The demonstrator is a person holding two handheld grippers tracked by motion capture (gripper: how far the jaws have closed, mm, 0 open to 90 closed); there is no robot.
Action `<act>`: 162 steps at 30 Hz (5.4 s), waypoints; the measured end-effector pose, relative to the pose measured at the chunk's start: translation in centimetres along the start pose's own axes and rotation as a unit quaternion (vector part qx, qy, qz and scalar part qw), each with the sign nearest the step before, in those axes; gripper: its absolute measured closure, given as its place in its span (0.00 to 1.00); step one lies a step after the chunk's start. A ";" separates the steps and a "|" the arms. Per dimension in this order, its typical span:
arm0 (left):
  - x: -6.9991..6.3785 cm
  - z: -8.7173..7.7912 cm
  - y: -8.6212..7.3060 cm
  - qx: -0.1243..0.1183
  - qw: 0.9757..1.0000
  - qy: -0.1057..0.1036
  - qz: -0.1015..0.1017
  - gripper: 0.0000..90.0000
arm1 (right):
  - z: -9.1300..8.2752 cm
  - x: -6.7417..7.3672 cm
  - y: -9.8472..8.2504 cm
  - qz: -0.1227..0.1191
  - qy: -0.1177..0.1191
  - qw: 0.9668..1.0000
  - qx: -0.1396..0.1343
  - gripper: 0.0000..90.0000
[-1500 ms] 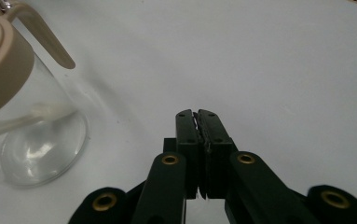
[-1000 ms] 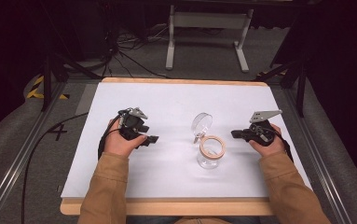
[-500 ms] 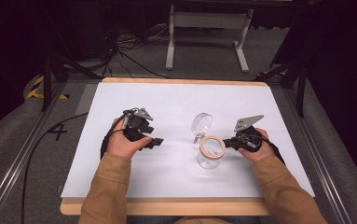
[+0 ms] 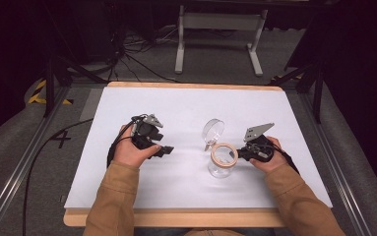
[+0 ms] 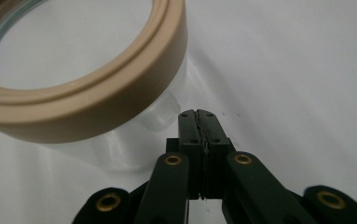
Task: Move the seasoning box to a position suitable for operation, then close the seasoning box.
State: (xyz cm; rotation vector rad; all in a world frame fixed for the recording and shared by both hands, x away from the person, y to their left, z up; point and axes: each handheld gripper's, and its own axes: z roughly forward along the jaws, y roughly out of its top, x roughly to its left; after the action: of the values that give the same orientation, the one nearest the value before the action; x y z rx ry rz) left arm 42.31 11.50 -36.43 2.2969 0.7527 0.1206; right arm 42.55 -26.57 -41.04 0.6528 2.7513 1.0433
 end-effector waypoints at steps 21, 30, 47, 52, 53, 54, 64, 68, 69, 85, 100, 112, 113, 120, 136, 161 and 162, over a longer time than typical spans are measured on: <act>0.0 0.4 0.8 -0.001 1.000 -0.007 0.004 0.39 | -0.2 2.2 0.3 -0.028 0.030 0.999 0.033 1.00; 0.1 0.7 0.6 -0.012 1.000 -0.011 -0.006 0.37 | 0.2 3.3 0.8 -0.055 0.052 0.996 0.049 1.00; -0.1 1.1 0.8 -0.028 1.000 -0.007 0.007 0.54 | 1.0 4.9 1.7 -0.077 0.066 0.993 0.058 1.00; -0.2 0.9 1.0 -0.041 0.999 0.000 0.009 0.69 | 0.1 4.3 1.6 -0.070 0.057 0.995 0.043 1.00; -0.3 0.9 1.0 -0.046 0.999 0.006 0.004 0.72 | -0.2 4.2 1.6 -0.066 0.055 0.996 0.038 1.00; -0.4 0.9 1.1 -0.054 0.998 0.015 0.005 0.77 | -0.6 4.1 1.6 -0.062 0.053 0.996 0.032 1.00; -0.7 1.0 2.0 -0.094 0.995 -0.024 -0.011 1.00 | -3.6 4.2 2.2 -0.028 0.026 0.999 -0.035 1.00; -1.2 1.5 2.6 -0.102 0.995 -0.022 -0.001 1.00 | -4.7 5.2 2.6 -0.026 0.028 0.997 -0.072 1.00; -1.4 1.6 2.8 -0.105 0.994 -0.024 0.001 1.00 | -4.7 5.2 2.6 -0.026 0.028 0.997 -0.072 1.00; -2.4 3.5 4.5 -0.163 0.985 -0.055 -0.011 0.98 | -3.7 7.2 2.6 0.003 0.037 0.985 -0.169 1.00; -3.1 3.5 5.1 -0.174 0.981 -0.080 0.008 0.96 | -3.6 7.2 2.5 0.031 0.021 0.983 -0.179 1.00; -3.7 2.8 5.1 -0.135 0.985 -0.102 0.041 0.95 | -3.9 7.4 3.1 0.029 0.038 0.982 -0.185 1.00; -3.8 2.7 5.1 -0.131 0.985 -0.102 0.043 0.95 | -3.8 7.4 3.1 0.029 0.041 0.982 -0.183 1.00; -3.8 2.1 5.0 -0.121 0.986 -0.102 0.048 0.92 | -3.8 7.9 3.3 0.020 0.051 0.984 -0.171 1.00; -3.0 0.7 4.5 -0.096 0.991 -0.085 0.046 0.87 | -3.8 9.2 3.7 0.019 0.083 0.988 -0.125 1.00; -2.9 1.2 4.5 -0.057 0.992 -0.098 0.056 0.85 | -2.7 9.2 3.2 0.029 0.125 0.990 -0.056 1.00; -2.9 1.2 4.5 -0.059 0.992 -0.098 0.055 0.85 | -2.7 9.3 3.2 0.028 0.125 0.990 -0.056 1.00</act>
State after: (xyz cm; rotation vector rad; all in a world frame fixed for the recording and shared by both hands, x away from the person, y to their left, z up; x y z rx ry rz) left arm 42.44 6.55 -34.05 2.1979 0.5055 -0.0093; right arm 34.63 -22.02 -36.55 0.6259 2.8682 1.3673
